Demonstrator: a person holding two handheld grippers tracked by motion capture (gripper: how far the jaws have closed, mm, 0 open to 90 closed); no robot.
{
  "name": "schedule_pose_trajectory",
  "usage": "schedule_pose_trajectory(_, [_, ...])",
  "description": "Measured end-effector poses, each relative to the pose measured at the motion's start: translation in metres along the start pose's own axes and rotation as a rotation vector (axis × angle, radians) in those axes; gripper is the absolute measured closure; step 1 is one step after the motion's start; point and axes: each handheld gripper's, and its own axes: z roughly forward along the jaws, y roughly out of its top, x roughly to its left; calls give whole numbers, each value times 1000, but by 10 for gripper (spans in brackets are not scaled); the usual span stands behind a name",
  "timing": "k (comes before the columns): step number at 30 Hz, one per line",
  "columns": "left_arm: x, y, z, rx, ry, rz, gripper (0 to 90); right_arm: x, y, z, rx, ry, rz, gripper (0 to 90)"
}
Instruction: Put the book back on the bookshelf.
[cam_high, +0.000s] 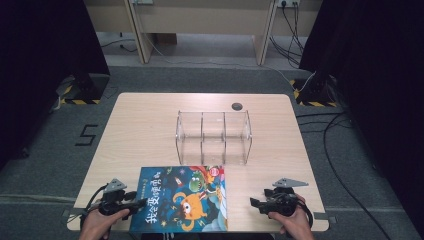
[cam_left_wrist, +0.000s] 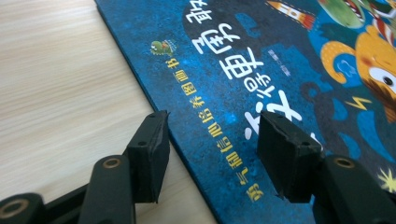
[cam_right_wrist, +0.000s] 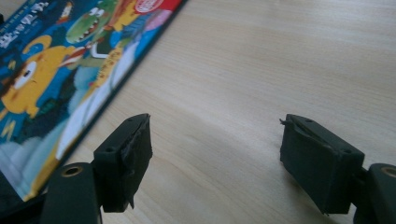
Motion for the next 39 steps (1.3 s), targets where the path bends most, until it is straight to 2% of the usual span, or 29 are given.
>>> schedule_pose_trajectory(4, [-14, 5, 8, 14, -28, 29, 457, -1, 0, 0, 0, 16, 24, 255])
schedule_pose_trajectory(7, [-24, 8, 14, 24, -64, 44, 468, -4, 0, -2, -17, 26, 43, 258])
schedule_pose_trajectory(16, [-48, 16, 28, 43, -149, 55, 472, -9, -1, -3, -24, 19, 74, 267])
schedule_pose_trajectory(20, [-55, 18, 32, 50, -168, 67, 472, -11, -1, -3, -23, 20, 80, 277])
schedule_pose_trajectory(32, [-72, 23, 45, 61, -259, 61, 485, -17, -1, -1, -52, 59, 138, 314])
schedule_pose_trajectory(34, [-75, 24, 46, 63, -263, 66, 485, -17, -2, 0, -65, 90, 174, 305])
schedule_pose_trajectory(37, [-76, 25, 48, 66, -268, 65, 485, -19, -3, -2, -68, 79, 187, 324])
schedule_pose_trajectory(39, [-76, 26, 49, 68, -274, 61, 482, -23, -3, -3, -83, 102, 250, 314])
